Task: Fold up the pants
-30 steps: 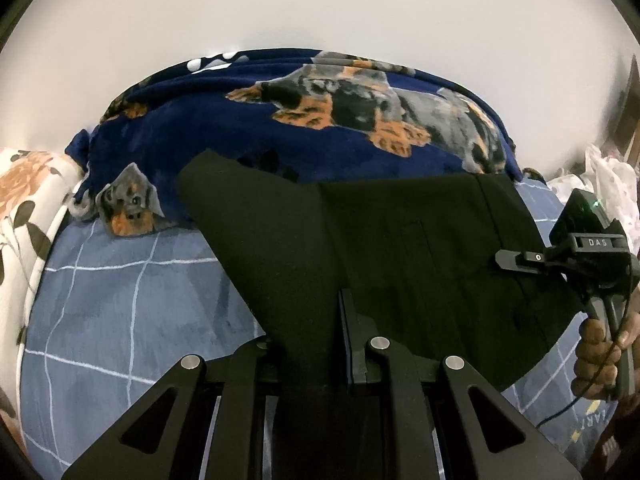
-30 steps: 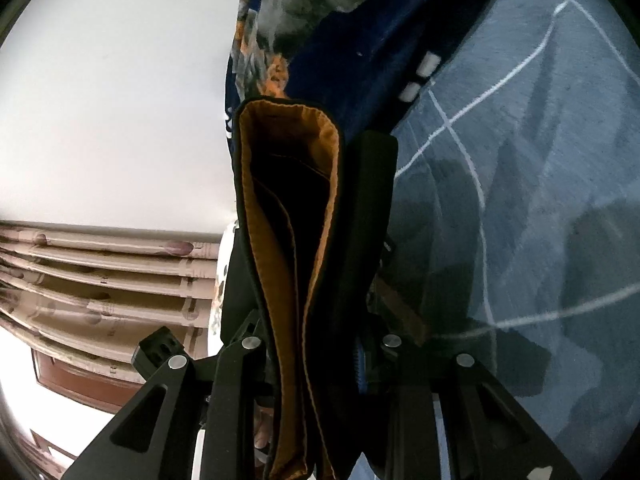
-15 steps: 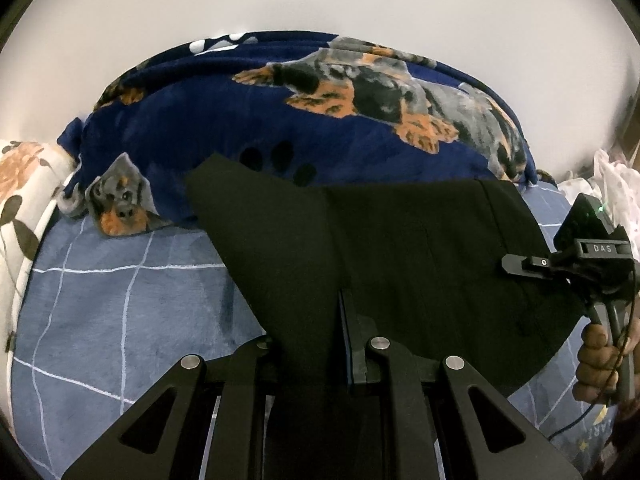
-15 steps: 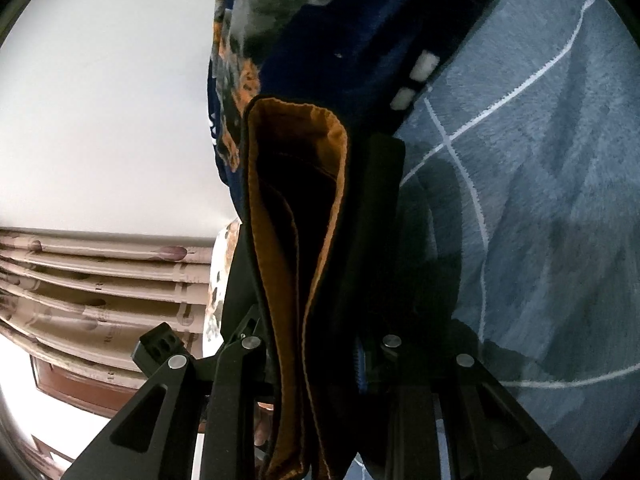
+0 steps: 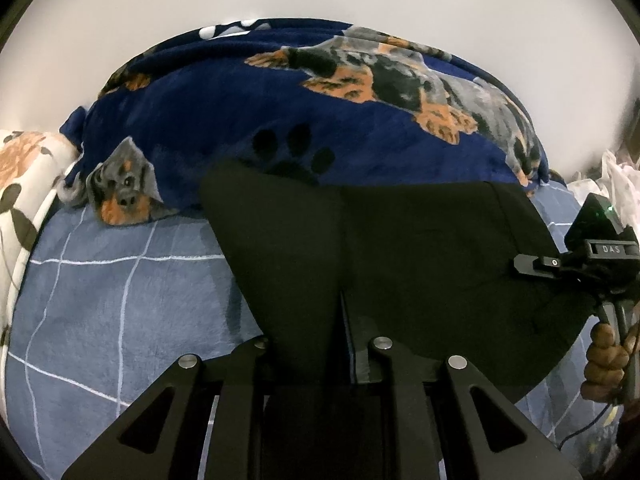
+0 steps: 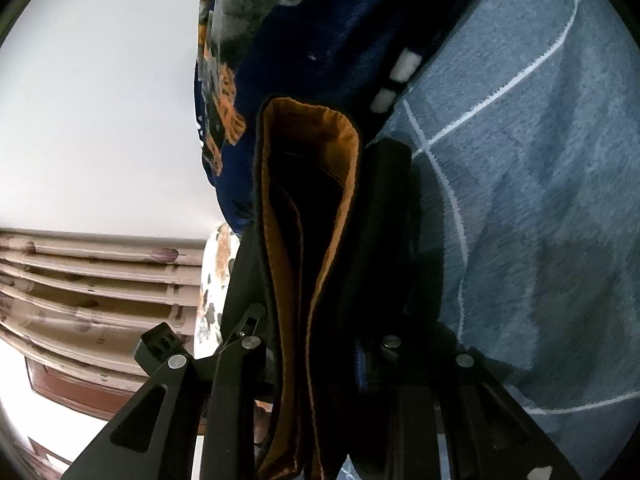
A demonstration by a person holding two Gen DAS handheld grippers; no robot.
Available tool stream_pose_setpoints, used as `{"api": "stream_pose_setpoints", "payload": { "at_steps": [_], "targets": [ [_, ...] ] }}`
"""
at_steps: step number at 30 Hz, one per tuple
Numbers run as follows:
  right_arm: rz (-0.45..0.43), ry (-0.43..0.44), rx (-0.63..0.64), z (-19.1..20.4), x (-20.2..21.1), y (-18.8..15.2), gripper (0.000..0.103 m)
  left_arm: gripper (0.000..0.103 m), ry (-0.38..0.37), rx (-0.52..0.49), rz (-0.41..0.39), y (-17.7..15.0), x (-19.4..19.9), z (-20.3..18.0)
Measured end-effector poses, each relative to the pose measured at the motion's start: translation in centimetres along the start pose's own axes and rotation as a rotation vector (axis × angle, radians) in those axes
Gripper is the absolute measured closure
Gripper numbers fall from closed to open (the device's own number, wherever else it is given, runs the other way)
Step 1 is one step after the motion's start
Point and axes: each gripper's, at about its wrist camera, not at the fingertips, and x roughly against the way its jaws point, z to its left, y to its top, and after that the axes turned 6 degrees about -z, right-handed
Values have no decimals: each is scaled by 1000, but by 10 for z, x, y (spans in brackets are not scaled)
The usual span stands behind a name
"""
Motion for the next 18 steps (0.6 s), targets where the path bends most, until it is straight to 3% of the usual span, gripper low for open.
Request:
{"api": "stream_pose_setpoints", "payload": {
  "at_steps": [7, 14, 18],
  "targets": [
    [-2, -100, 101, 3, -3, -1, 80, 81, 38, -28, -11, -9, -6, 0],
    [-35, -252, 281, 20, -11, -10, 76, 74, 65, -9, -30, -19, -11, 7],
    [-60, -288, 339, 26, -14, -14, 74, 68, 90, -18, -46, -24, -14, 6]
  ]
}}
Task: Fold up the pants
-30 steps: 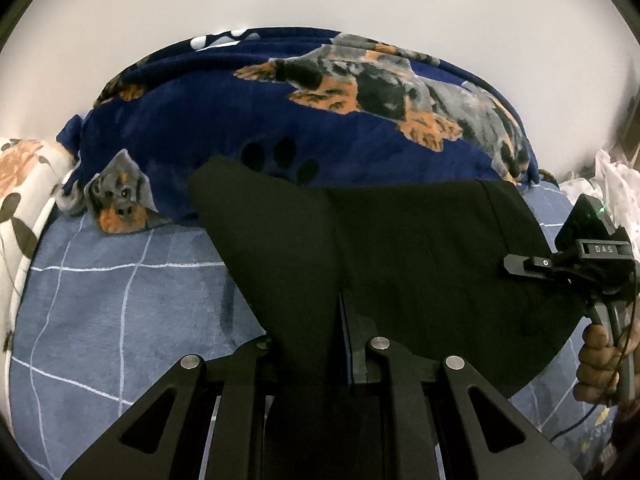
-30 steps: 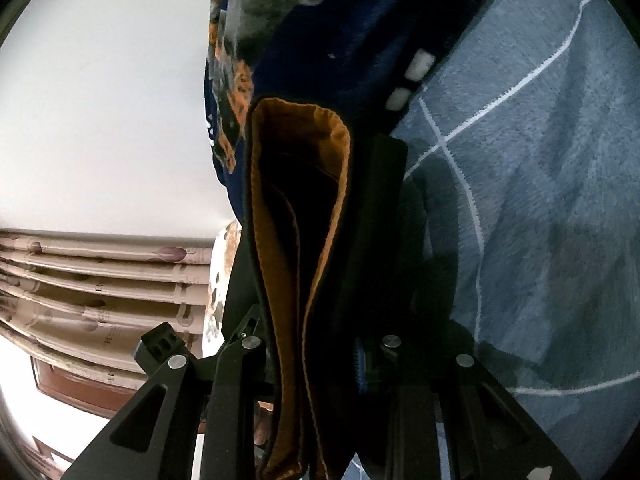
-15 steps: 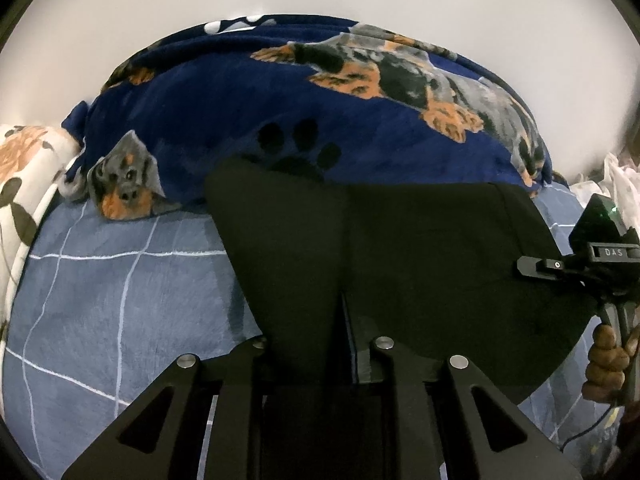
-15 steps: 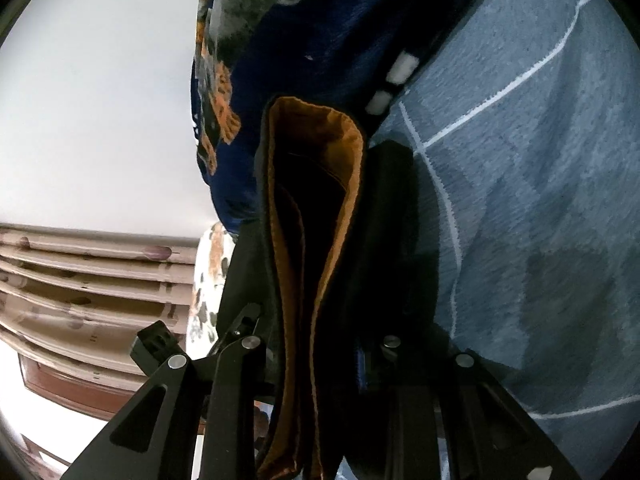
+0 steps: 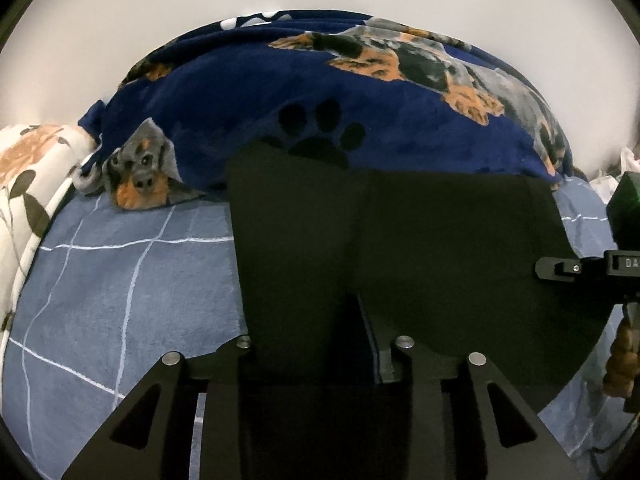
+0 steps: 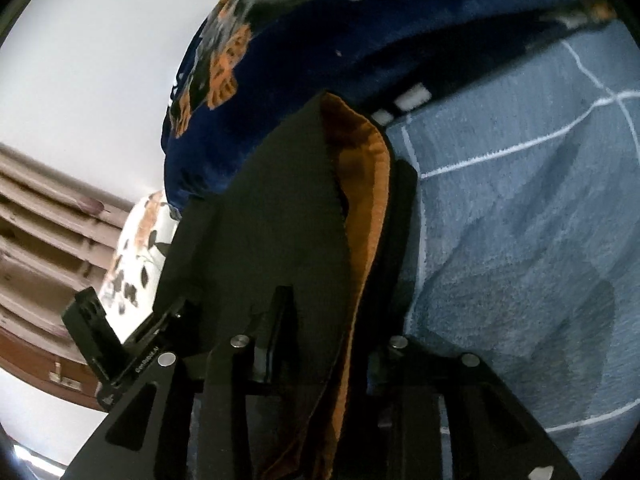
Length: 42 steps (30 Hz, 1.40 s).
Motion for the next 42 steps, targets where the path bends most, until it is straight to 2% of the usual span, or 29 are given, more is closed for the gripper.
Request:
{"api": "stream_pose_setpoints", "payload": {
  "at_steps": [6, 9, 14, 17, 25, 42],
  "targets": [
    [-52, -61, 119, 14, -2, -4, 73, 56, 20, 16, -13, -8, -6, 5],
    [-76, -69, 136, 16, -1, -7, 72, 52, 28, 31, -19, -9, -7, 7],
    [-108, -92, 161, 20, 0, -11, 71, 50, 36, 35, -26, -11, -7, 7],
    [-124, -125, 200, 25, 2, -16, 66, 46, 45, 40, -26, -10, -8, 7],
    [-152, -271, 384, 55, -10, -32, 40, 38, 58, 77, -22, -11, -8, 13],
    [-195, -395, 444, 65, -16, -38, 24, 33, 113, 49, -29, -11, -7, 7]
  ]
}}
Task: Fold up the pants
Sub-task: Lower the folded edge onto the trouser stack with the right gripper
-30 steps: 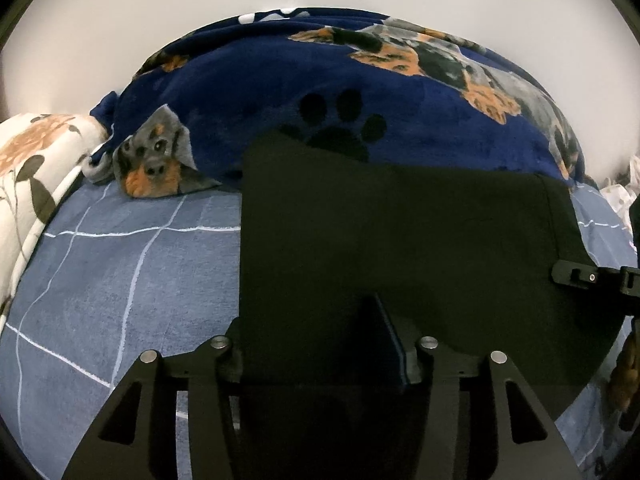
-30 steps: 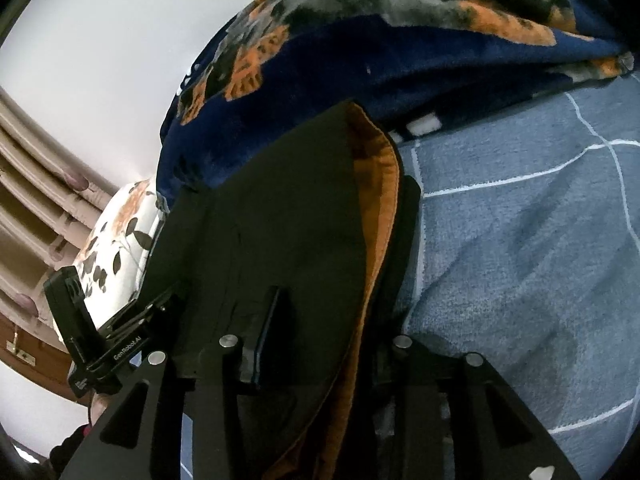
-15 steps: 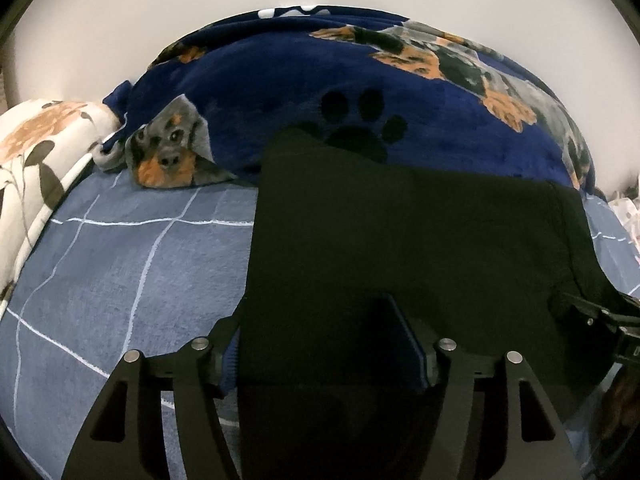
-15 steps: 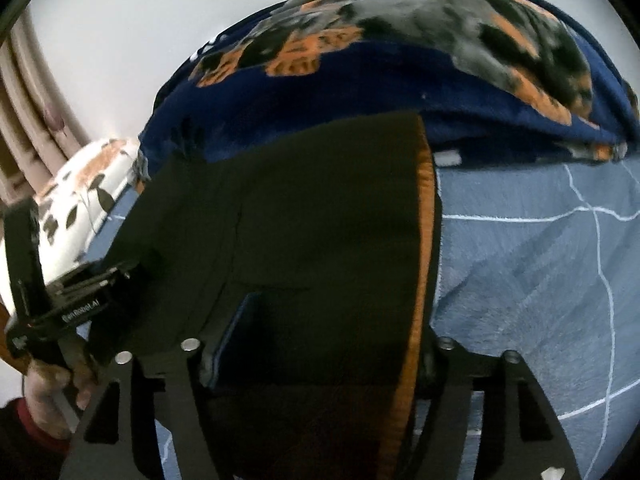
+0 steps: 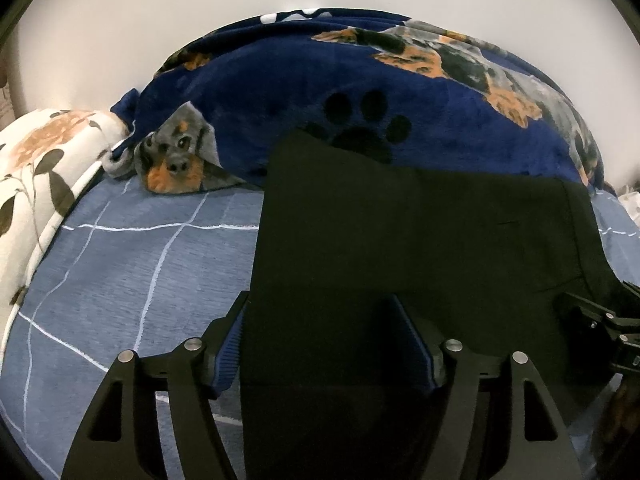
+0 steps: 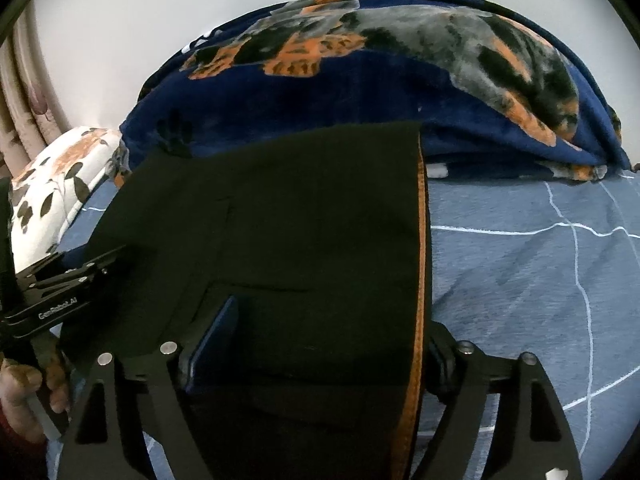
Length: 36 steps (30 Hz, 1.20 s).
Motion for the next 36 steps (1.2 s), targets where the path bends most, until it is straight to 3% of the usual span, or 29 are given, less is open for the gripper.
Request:
{"api": "stream_pose_setpoints", "payload": {
  "at_steps": [36],
  "targets": [
    [-53, -145, 41, 8, 7, 2, 16, 31, 48, -14, -15, 1, 2, 0]
  ]
}}
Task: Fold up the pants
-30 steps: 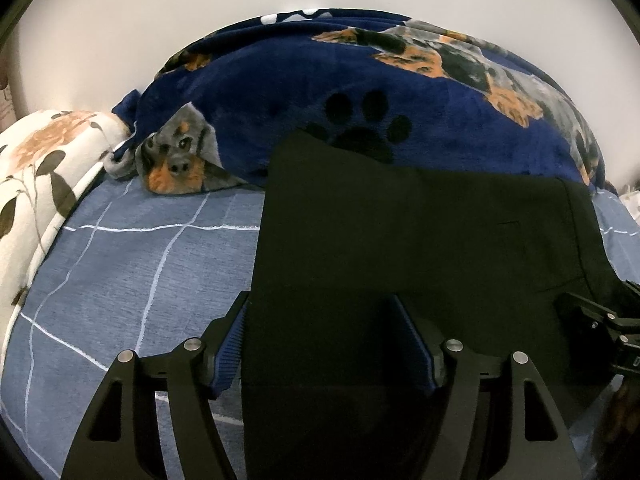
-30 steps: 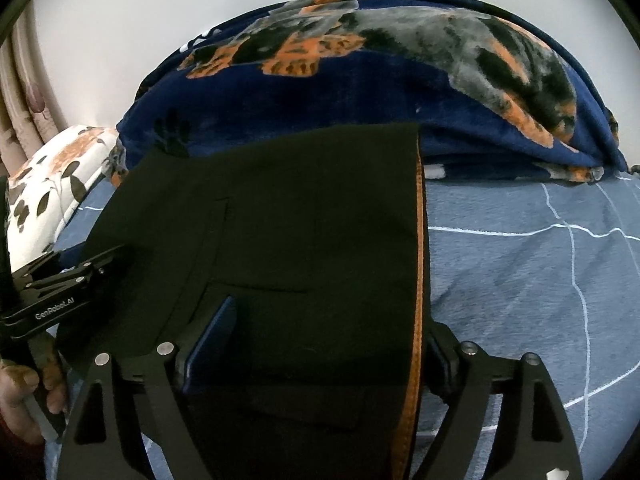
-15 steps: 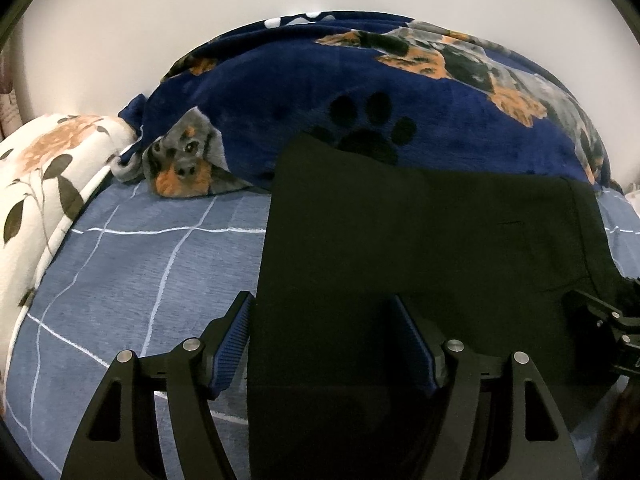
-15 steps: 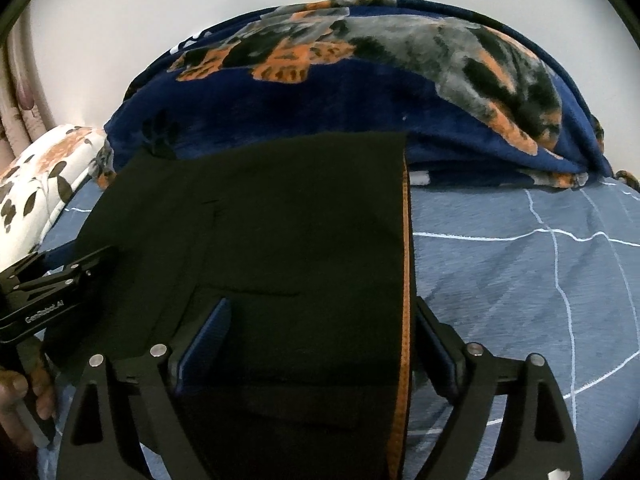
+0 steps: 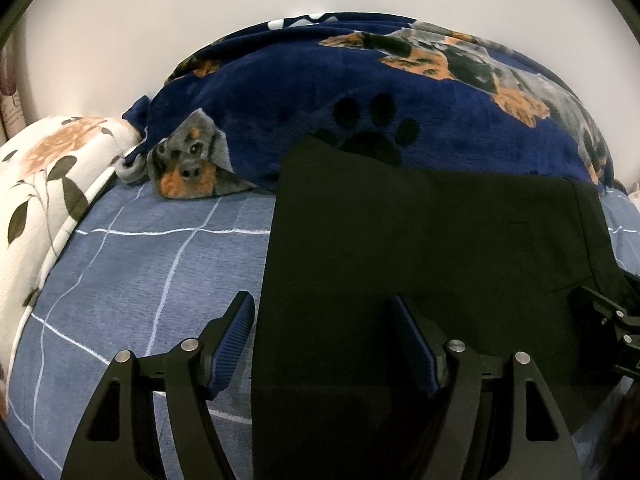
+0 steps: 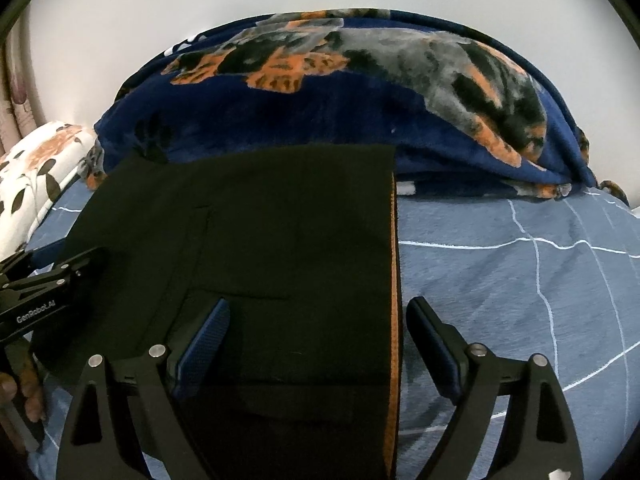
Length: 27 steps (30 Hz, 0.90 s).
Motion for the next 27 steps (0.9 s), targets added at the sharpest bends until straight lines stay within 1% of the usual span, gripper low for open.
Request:
{"api": "stream_pose_setpoints", "payload": {
  "at_steps": [12, 27],
  "targets": [
    [-2, -14, 2, 1, -1, 1, 13, 29, 14, -5, -2, 0, 0, -1],
    [8, -10, 4, 1, -3, 1, 10, 28, 21, -9, -3, -1, 0, -1]
  ]
}}
